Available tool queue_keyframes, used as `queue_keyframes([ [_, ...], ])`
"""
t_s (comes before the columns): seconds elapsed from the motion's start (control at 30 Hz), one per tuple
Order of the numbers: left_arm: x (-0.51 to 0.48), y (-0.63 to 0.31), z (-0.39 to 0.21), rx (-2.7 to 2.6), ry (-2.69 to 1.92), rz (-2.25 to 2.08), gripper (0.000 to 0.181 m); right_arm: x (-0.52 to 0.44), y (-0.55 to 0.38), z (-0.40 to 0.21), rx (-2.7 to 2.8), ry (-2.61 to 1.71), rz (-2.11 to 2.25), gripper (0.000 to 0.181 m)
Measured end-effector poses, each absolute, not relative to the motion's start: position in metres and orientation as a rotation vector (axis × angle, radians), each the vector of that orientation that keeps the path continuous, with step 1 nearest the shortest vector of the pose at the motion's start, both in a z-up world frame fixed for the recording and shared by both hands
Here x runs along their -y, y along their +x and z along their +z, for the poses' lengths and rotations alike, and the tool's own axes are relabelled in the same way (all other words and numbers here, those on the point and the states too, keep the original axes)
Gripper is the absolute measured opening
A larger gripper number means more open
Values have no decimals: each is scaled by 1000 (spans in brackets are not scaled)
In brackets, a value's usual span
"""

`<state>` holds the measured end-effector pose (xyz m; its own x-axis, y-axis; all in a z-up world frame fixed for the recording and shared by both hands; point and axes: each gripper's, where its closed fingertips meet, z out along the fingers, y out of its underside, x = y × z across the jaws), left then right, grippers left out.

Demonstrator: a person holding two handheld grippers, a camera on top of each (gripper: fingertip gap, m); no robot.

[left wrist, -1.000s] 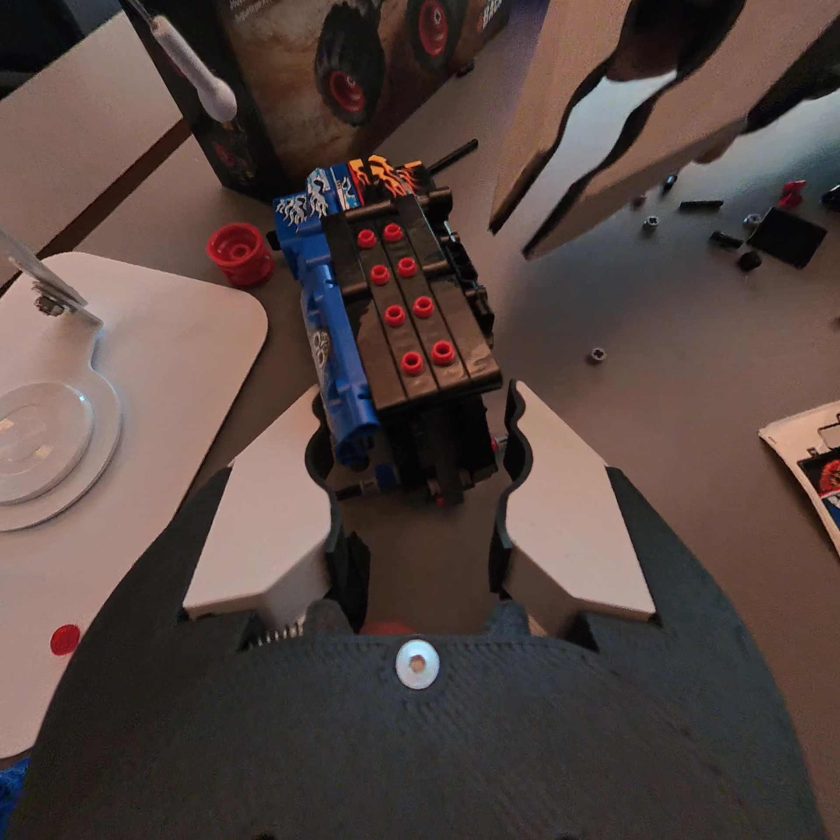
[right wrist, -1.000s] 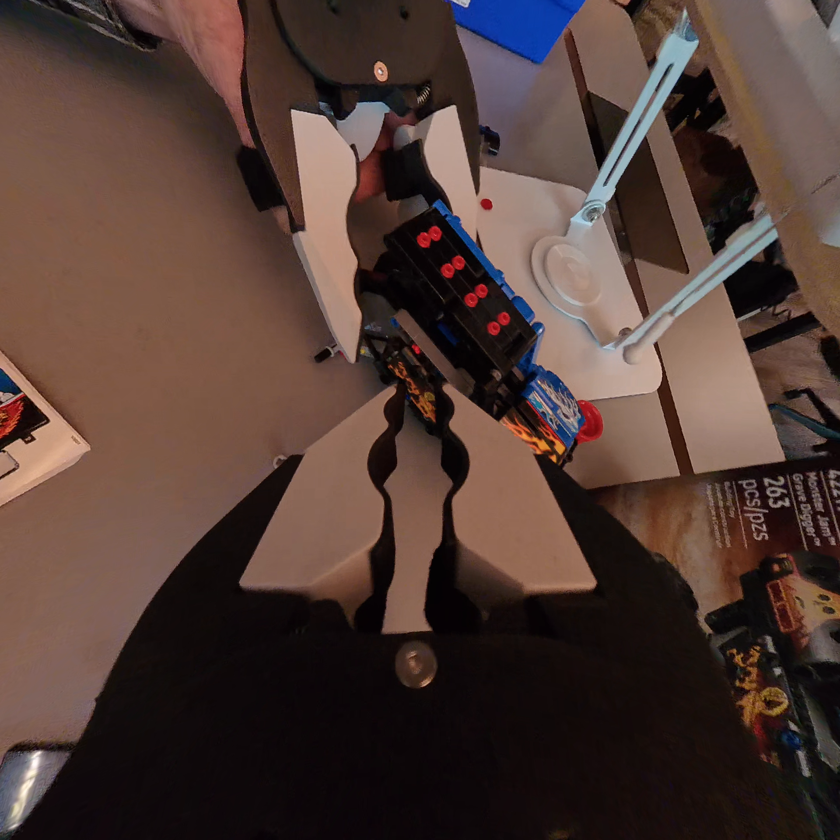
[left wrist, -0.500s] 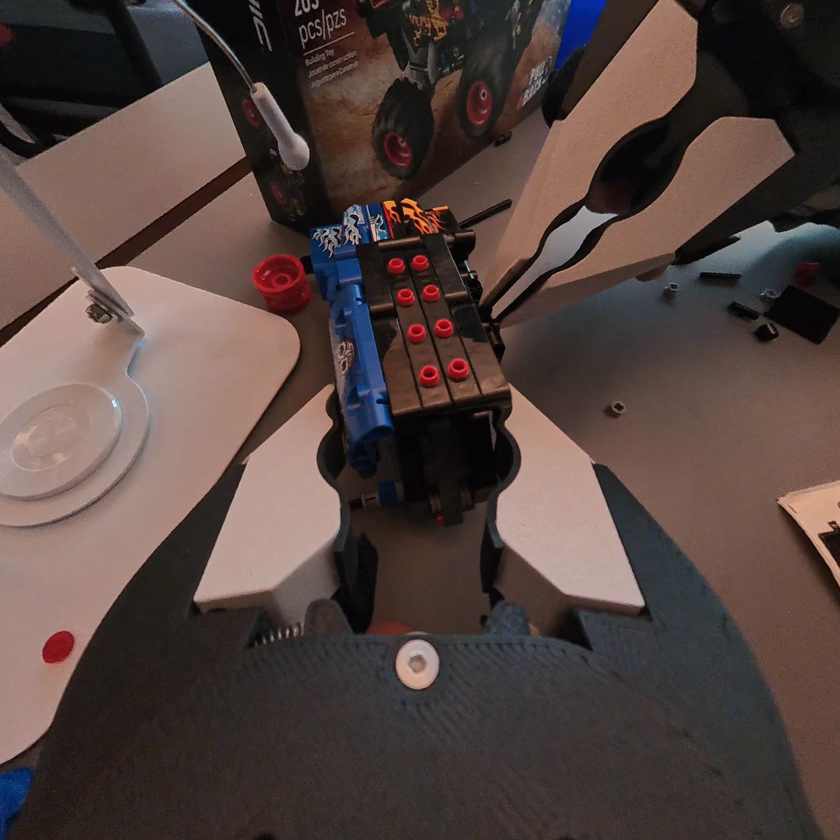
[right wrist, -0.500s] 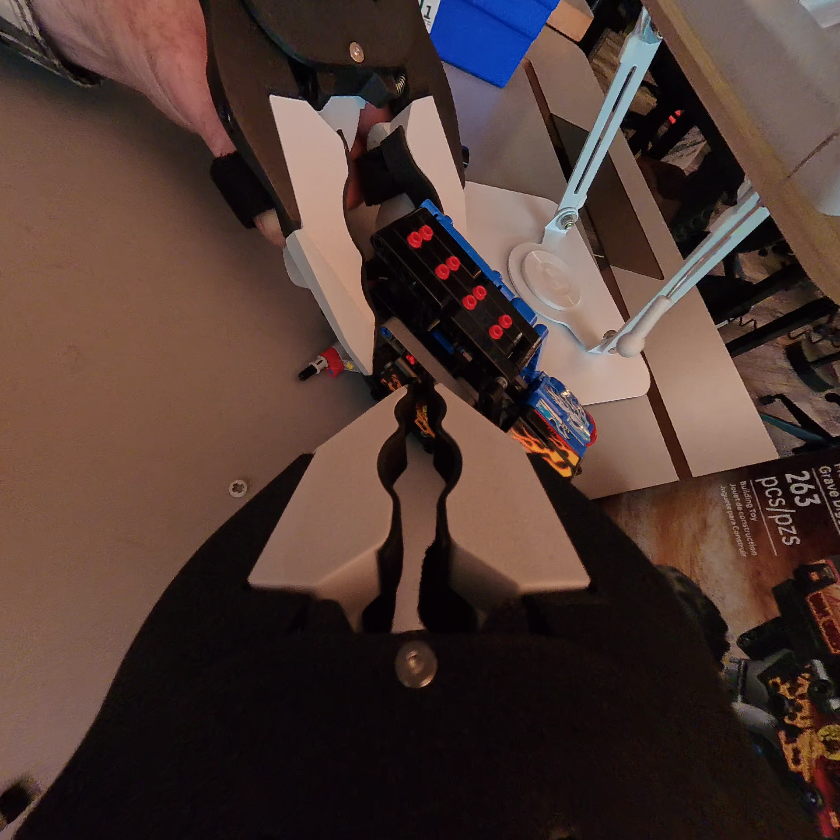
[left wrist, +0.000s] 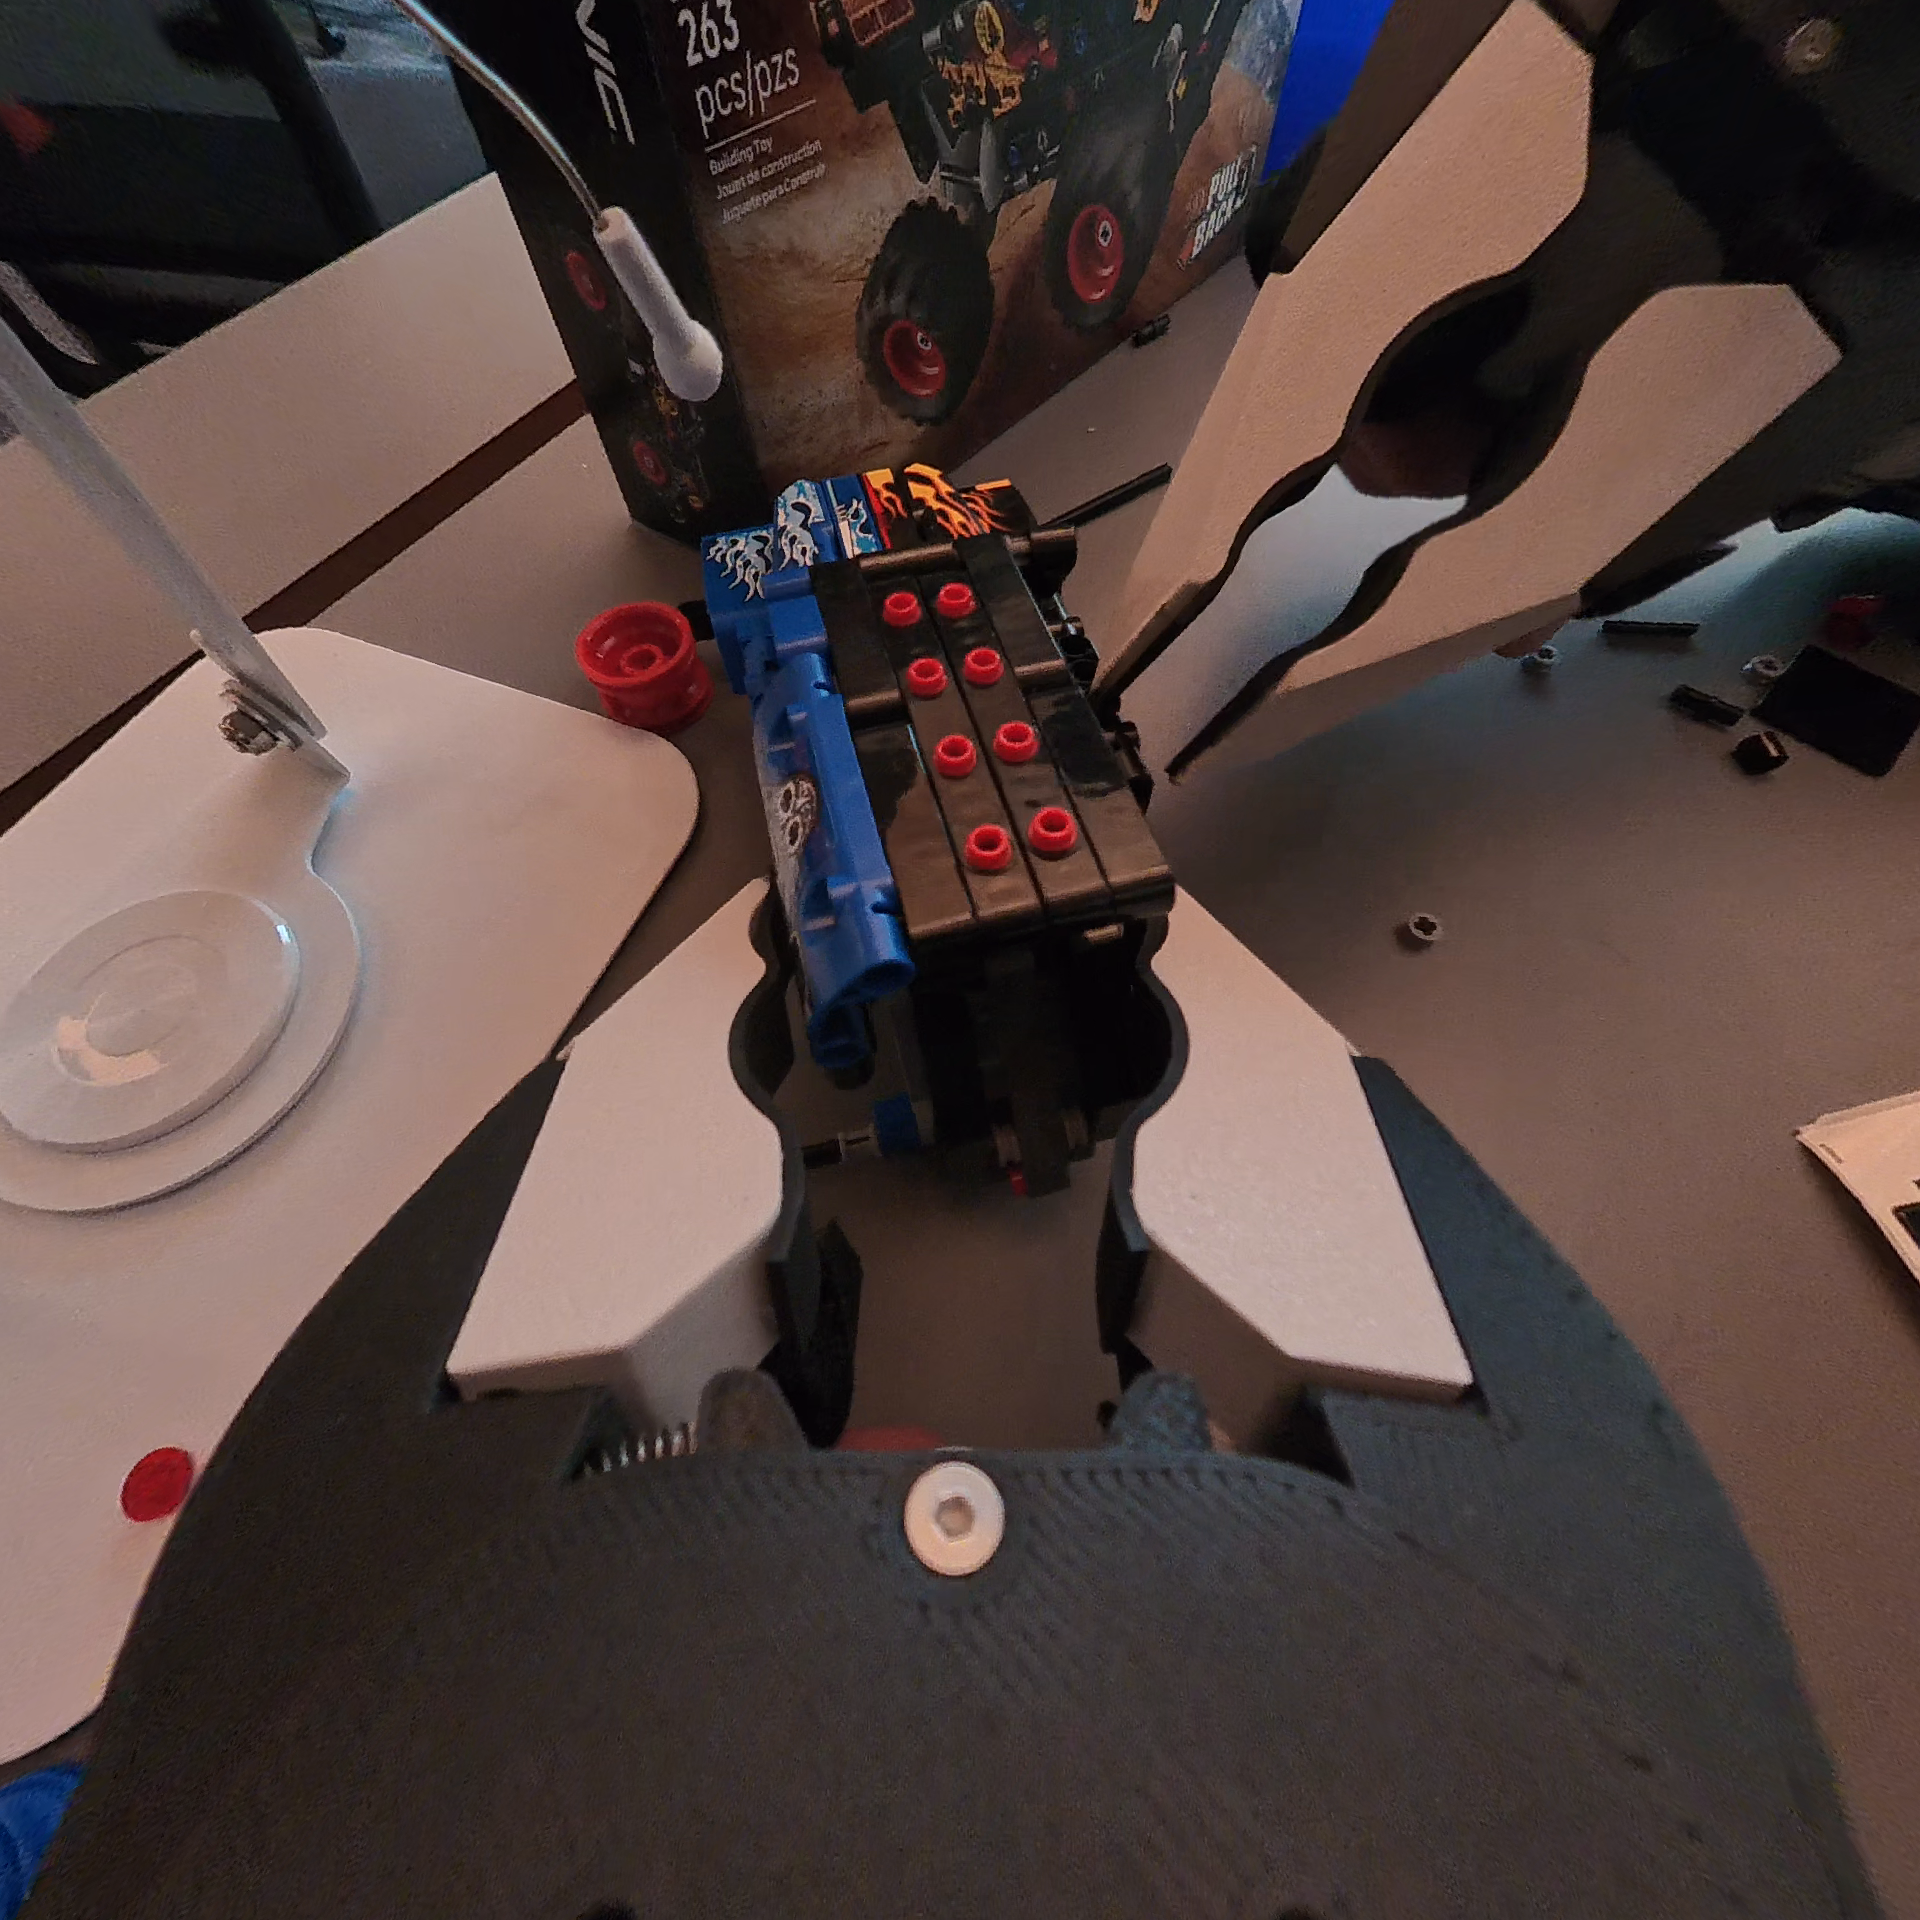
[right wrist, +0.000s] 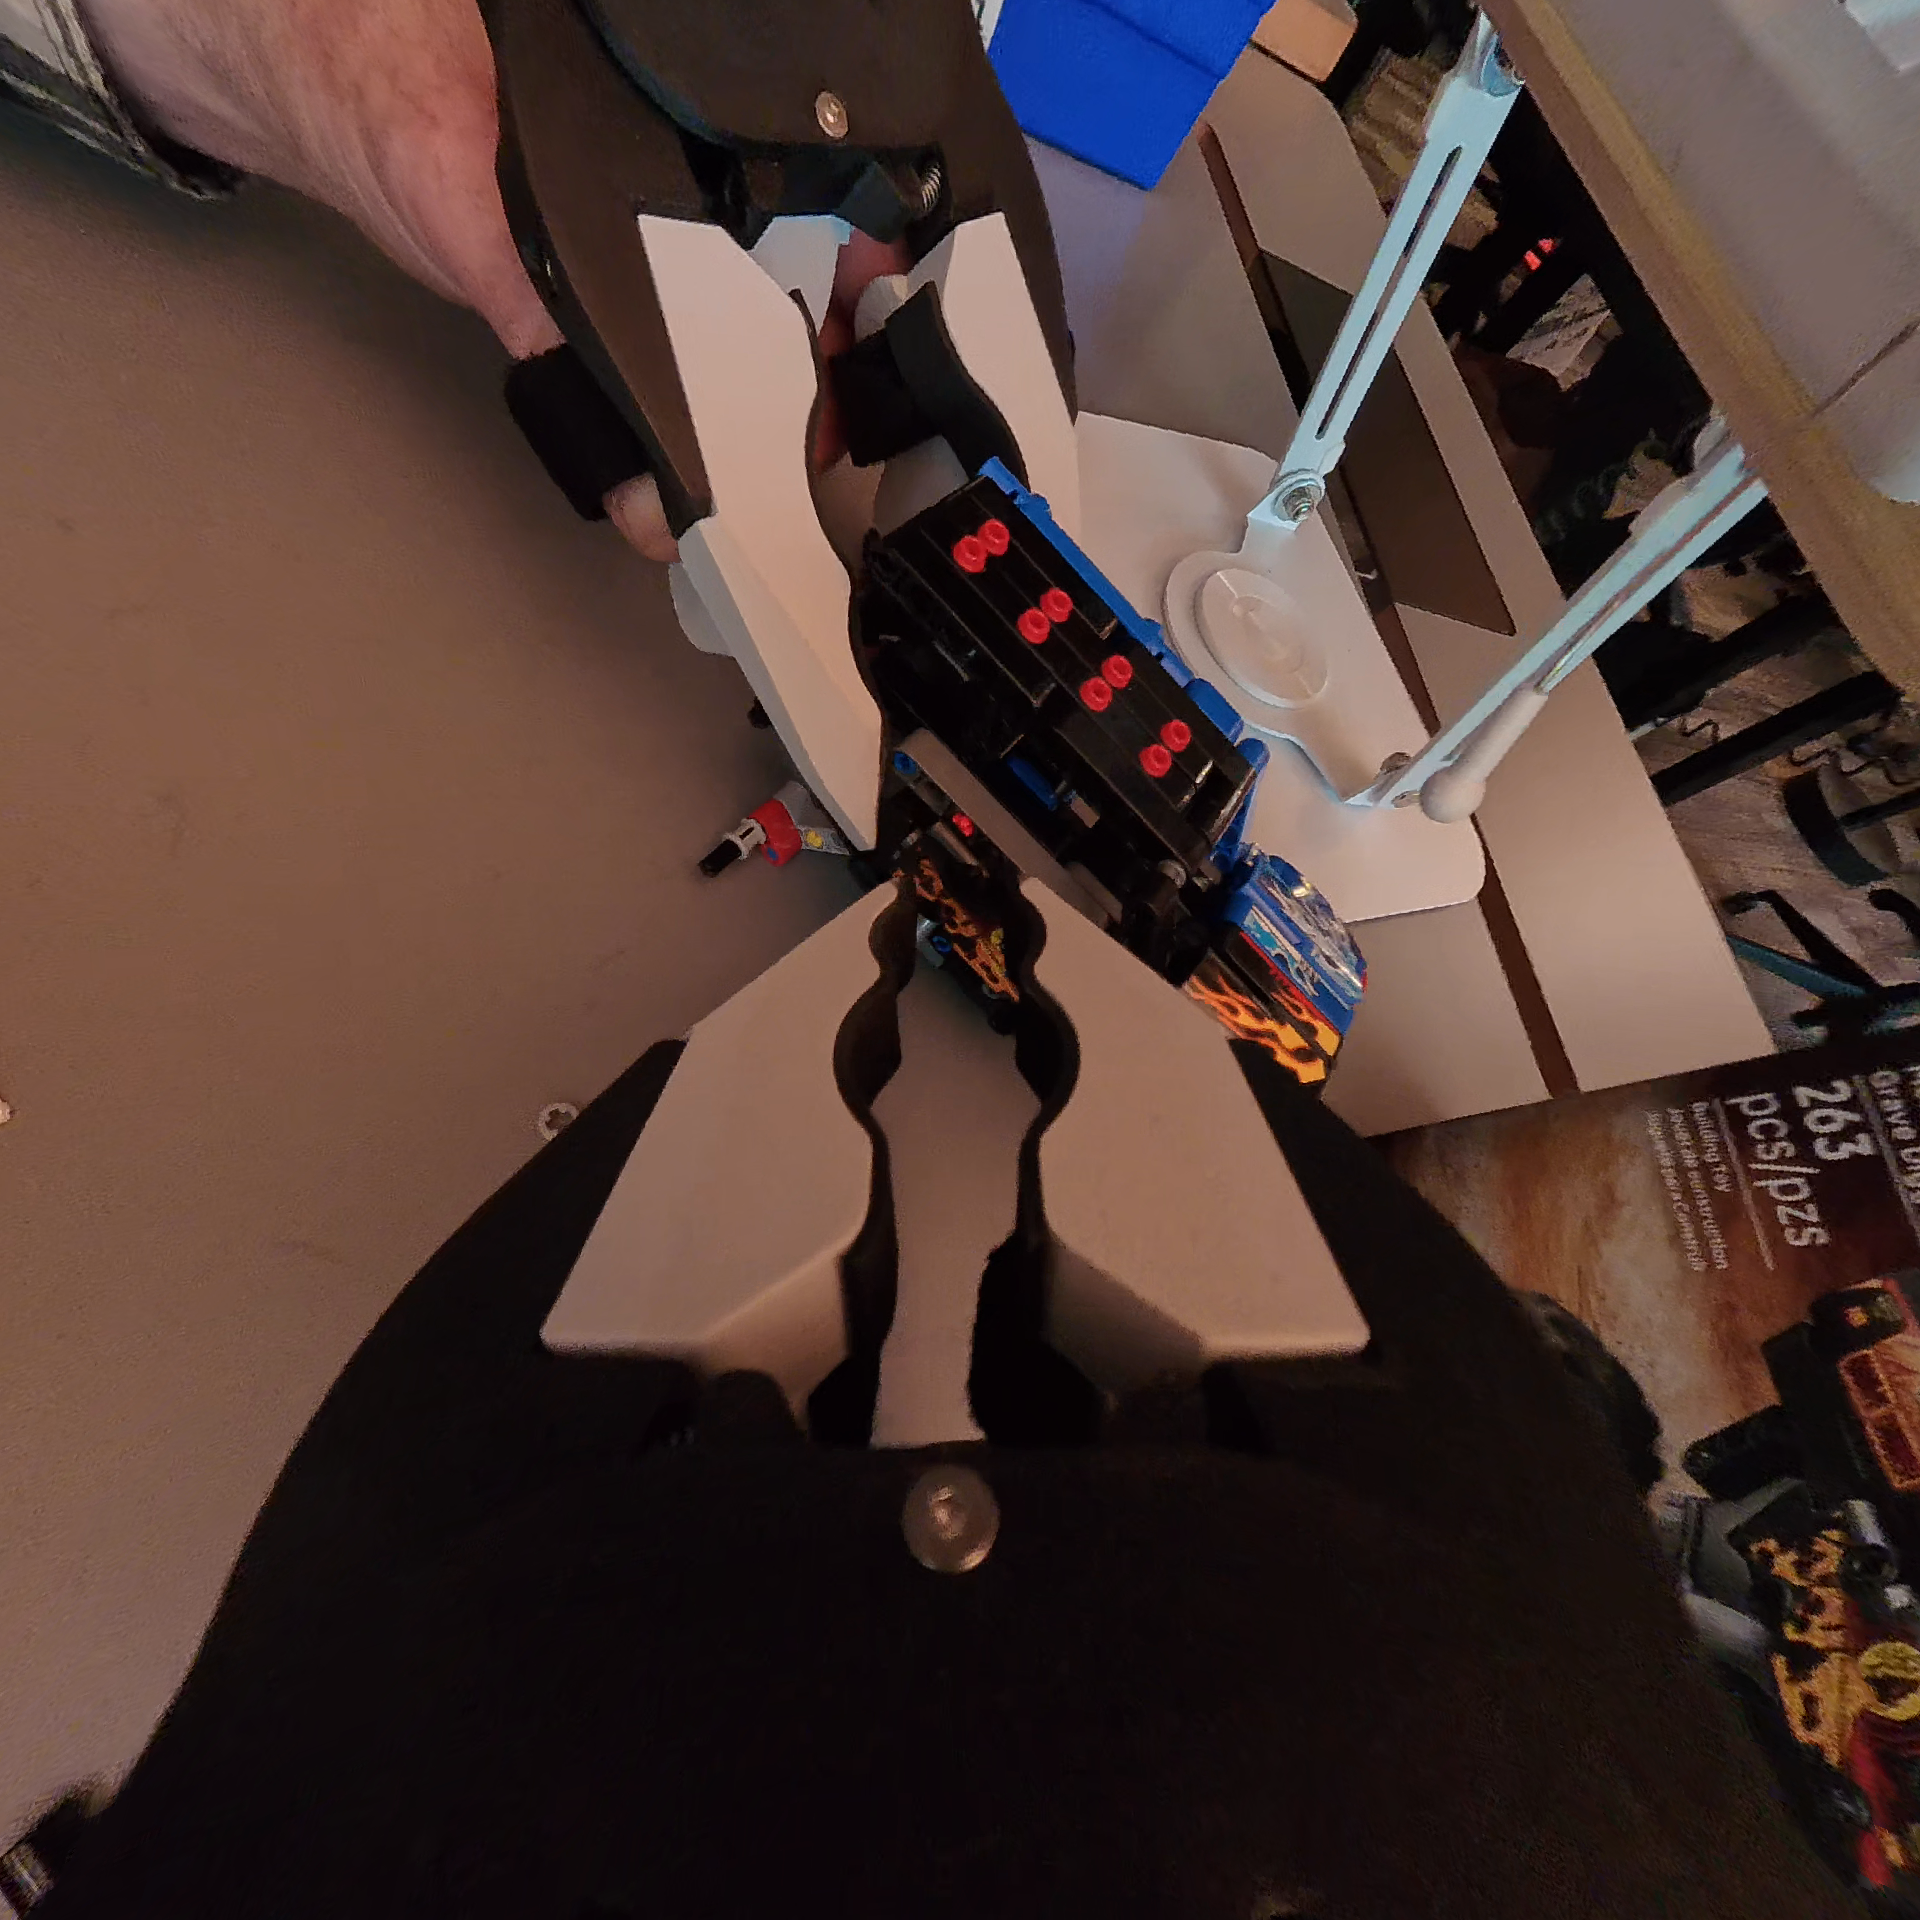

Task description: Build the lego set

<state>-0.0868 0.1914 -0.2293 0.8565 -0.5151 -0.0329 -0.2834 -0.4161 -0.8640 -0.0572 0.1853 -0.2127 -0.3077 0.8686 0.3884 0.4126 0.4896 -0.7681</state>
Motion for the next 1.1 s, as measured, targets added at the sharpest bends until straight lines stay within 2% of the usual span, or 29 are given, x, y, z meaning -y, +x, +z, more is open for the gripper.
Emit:
queue_keyframes([
  [0.23, -192, -84, -229, -538, -2033, -298, 62, -186, -58, -215, 1889, -1123, 606, 32],
  [0.53, -192, -78, -230, -440, -2060, -244, 62, -191, -58, -216, 1815, -1208, 572, 33],
  [0.63, -192, -78, -230, -432, -2059, -245, 62, -186, -58, -219, 1826, -1223, 589, 48],
  [0.87, -193, -76, -230, -434, -2069, -242, 62, -188, -57, -218, 1805, -1235, 600, 45],
  [1.0, -190, -75, -230, -450, -2081, -278, 62, -189, -55, -215, 1802, -1241, 647, 32],
  [1.1, -189, -72, -230, -459, -2090, -296, 66, -189, -55, -215, 1796, -1245, 652, 34],
])
